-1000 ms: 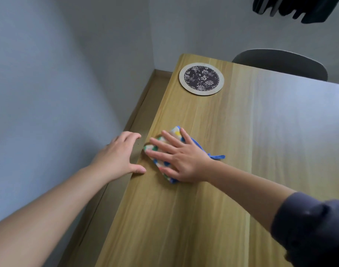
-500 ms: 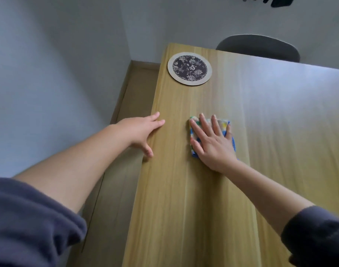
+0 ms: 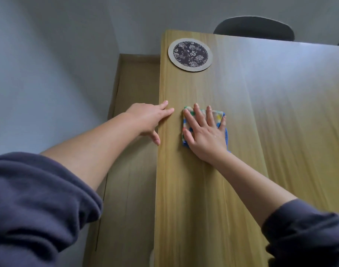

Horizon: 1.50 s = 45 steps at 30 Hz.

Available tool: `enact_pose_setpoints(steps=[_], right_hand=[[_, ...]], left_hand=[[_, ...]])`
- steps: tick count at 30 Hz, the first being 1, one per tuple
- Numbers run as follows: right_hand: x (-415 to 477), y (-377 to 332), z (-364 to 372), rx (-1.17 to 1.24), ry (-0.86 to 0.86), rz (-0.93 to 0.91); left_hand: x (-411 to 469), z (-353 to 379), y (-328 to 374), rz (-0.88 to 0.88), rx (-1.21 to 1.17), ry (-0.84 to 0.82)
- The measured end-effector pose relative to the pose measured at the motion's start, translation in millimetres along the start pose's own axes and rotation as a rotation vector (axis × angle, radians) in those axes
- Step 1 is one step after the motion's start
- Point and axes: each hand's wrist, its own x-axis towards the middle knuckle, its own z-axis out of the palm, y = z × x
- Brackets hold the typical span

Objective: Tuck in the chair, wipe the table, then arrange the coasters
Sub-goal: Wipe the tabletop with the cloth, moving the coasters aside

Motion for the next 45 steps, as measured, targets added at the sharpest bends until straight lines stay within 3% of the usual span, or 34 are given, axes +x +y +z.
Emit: enact_pose_setpoints(steps=[7,11,17,20,23,32,35,40,45], right_hand=[[-65,-45,9,-0.020,0.018,-0.309],[-59,-35,8,-0.052,-0.003,-0.460],[-8,19,-2,0.035,0.018,-0.016],[-8,31,-5,0.079,0.005,0.090],[-38,32,-4,0.081,-0.002,0.096],[-196,55,8,-0.031,-0.080,-0.079],[-176,61,3,-0.032,-0.085,-0.078],[-78,69,-7,0.021,-0.050,0.153],[-33,51,-5,0.046,-0.006,0.259]], left_hand=[[2,-4,-11,0.037,-0.033,-0.032],[5,-2,-4,0.005,-0.028,-0.056],[-6,8,17,-0.128,-0.202,-0.043],[-20,13,33,-0.130,-0.190,-0.065],[-36,19,45,-0.089,-0.183,-0.114],[-45,26,54,-0.137,-0.260,-0.032],[-44,28,51,-0.136,-0.272,-0.026],[-43,30,50,-0.155,-0.285,-0.008],[-42,32,49,-0.160,-0.309,0.040]])
